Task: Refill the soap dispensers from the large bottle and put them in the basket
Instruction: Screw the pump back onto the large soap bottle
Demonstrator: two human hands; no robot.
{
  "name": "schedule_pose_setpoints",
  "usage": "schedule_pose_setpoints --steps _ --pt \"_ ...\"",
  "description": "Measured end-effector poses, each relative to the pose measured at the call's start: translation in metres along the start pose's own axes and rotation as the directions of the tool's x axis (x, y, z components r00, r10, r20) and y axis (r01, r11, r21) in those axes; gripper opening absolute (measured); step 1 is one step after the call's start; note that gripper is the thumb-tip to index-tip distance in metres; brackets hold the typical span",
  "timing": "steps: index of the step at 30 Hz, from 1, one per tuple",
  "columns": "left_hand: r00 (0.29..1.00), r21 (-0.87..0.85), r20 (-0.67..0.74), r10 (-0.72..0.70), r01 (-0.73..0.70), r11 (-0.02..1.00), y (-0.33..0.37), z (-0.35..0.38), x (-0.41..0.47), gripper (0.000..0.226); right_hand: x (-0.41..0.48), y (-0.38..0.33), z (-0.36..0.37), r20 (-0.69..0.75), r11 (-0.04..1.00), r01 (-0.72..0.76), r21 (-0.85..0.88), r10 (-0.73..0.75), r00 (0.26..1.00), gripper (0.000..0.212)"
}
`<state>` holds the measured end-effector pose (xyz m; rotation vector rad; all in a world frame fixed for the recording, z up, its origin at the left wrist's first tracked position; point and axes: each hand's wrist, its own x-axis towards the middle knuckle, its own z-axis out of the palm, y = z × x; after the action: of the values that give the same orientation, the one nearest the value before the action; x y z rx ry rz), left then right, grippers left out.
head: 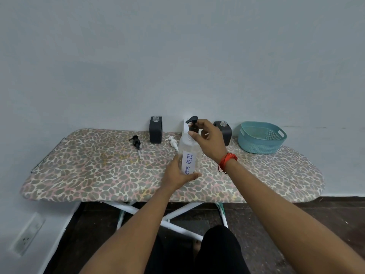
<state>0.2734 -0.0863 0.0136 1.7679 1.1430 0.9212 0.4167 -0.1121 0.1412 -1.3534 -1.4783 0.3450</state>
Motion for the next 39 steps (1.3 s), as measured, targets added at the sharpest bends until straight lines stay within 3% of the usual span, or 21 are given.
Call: schedule_pose_setpoints --steps 5,10,16,20,23,26,29,33,39 --pt "1.0 -0.006 -0.012 -0.015 0.015 1.0 -0.004 0.002 0.002 0.093 -0.001 0.003 0.009 -0.109 0.998 -0.024 0.064 0.031 0.994 0.024" --pt "0.999 -0.003 -0.02 -0.027 0.027 1.0 -0.004 0.003 0.002 0.094 0.001 0.0 0.018 -0.182 0.982 -0.082 0.172 0.114 0.977 0.038" --pt "1.0 0.04 -0.006 -0.02 0.02 0.999 -0.003 0.003 0.003 0.094 0.006 0.0 0.019 -0.19 0.996 -0.083 -0.032 0.075 0.979 0.036" --pt "1.0 0.058 0.002 -0.021 0.021 0.998 -0.003 0.004 0.003 0.091 0.009 -0.003 0.021 -0.25 0.987 -0.153 -0.05 0.136 0.959 0.052" --pt "1.0 0.044 0.001 -0.026 0.026 0.999 -0.005 0.003 0.003 0.091 0.013 -0.006 0.014 -0.173 0.984 -0.139 -0.11 0.118 0.978 0.056" --pt "1.0 0.02 0.004 -0.027 0.026 0.999 -0.003 0.001 0.003 0.092 0.016 0.004 -0.001 0.061 0.993 -0.121 -0.017 0.122 0.991 0.055" --pt "1.0 0.018 0.012 -0.008 0.008 1.0 0.0 0.0 0.002 0.095 0.015 0.014 -0.01 0.186 0.994 -0.109 0.004 0.107 0.977 0.039" --pt "1.0 0.006 0.008 -0.022 0.022 1.0 0.0 0.0 0.001 0.09 0.017 0.011 -0.007 0.117 0.993 -0.114 0.01 0.112 0.987 0.026" --pt "0.999 -0.007 0.0 -0.044 0.044 0.999 0.001 0.001 0.001 0.088 0.018 0.005 -0.002 0.046 0.991 -0.126 0.044 0.124 0.991 0.031"
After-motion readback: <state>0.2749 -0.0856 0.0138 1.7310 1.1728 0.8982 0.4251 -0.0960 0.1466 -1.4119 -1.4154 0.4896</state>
